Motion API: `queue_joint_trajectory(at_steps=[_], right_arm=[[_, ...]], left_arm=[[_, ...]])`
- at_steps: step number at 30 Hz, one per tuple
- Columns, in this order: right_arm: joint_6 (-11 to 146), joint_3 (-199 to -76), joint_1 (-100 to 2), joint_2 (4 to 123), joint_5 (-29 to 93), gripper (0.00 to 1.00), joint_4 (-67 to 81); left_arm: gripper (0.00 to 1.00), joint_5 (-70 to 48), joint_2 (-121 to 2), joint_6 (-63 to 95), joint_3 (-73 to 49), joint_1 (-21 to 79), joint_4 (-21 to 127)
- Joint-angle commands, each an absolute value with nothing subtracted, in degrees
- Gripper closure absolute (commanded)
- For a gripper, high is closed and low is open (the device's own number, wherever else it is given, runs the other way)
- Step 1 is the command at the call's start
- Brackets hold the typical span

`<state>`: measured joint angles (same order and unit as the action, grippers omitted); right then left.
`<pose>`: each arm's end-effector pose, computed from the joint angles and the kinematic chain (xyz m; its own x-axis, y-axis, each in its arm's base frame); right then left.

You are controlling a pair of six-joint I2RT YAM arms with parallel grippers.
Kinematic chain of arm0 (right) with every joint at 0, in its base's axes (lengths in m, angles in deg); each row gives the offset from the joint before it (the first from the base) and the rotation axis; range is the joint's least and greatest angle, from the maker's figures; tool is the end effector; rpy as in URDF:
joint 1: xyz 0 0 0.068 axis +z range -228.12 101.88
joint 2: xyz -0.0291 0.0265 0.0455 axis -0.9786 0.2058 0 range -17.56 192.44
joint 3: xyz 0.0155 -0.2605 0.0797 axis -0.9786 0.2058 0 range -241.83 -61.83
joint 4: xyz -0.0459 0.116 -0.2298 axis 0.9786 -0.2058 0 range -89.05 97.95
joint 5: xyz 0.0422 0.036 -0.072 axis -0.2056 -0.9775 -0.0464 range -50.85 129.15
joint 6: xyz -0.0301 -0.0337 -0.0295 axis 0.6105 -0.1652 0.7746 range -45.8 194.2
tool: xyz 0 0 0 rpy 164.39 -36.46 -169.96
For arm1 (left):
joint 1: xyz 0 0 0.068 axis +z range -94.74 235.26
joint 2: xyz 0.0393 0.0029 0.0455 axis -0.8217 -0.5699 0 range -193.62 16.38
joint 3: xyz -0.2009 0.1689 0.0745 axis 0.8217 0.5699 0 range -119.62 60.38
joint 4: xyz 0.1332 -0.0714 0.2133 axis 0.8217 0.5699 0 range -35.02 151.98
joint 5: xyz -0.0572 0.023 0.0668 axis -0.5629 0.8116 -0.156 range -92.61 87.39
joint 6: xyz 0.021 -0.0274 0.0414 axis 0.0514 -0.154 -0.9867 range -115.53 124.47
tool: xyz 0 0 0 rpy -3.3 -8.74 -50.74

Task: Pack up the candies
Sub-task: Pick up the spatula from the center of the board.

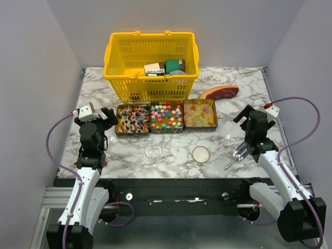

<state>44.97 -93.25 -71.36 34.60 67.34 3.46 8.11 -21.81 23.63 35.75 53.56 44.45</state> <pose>0.2043 0.0073 0.2465 -0.2129 0.4082 -0.8877 0.4864 0.8323 0.2660 0.1737 0.0015 0.2718 0.0013 -0.3227 -0.9465 -0.1652 0.9334 -0.3185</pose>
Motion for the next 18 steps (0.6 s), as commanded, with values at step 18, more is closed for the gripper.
queue_joint_trajectory(at_steps=[18], right_arm=[[22.09, -95.58, -71.44, 28.48, 55.79, 0.25, -32.91]], left_arm=[[0.01, 4.25, -37.58, 28.73, 18.46, 53.23, 67.01]])
